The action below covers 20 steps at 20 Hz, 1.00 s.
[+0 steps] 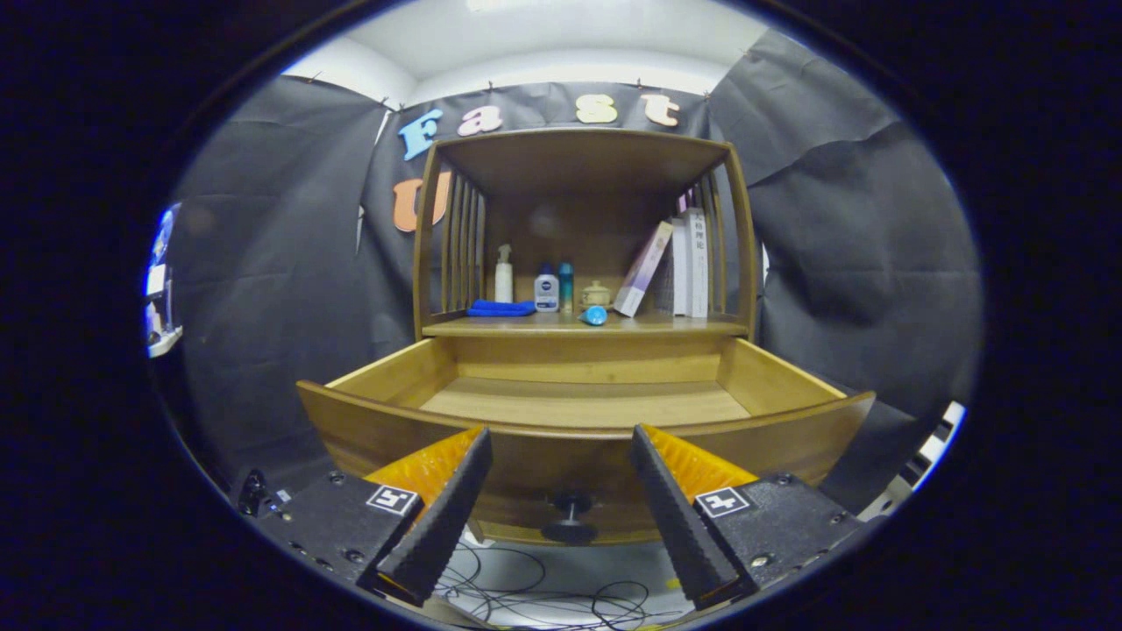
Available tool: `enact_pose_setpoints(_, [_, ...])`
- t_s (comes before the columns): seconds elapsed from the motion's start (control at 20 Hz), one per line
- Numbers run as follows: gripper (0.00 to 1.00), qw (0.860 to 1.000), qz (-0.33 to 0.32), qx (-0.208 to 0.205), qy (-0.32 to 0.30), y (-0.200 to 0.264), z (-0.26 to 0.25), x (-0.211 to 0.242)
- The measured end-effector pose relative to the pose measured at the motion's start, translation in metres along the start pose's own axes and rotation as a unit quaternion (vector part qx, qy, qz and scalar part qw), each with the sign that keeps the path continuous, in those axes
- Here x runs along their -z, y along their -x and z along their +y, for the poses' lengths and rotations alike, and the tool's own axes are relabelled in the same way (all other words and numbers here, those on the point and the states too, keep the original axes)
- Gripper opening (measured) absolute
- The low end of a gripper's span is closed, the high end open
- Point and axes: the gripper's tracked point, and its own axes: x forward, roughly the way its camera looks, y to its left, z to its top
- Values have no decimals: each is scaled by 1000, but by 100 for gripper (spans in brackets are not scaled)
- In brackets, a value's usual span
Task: Pull open the drawer, take out the items inside it, and place them on the countertop above the cabinet.
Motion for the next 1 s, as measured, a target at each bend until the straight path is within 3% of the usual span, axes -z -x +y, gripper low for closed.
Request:
enact_pose_setpoints(0.45, [100, 999, 31, 31, -10, -26, -13, 49])
enact_pose_setpoints(0.6, [97, 998, 10, 54, 1, -30, -15, 48])
enact_pose_setpoints(1.0, [98, 999, 1, 26, 26, -62, -14, 40])
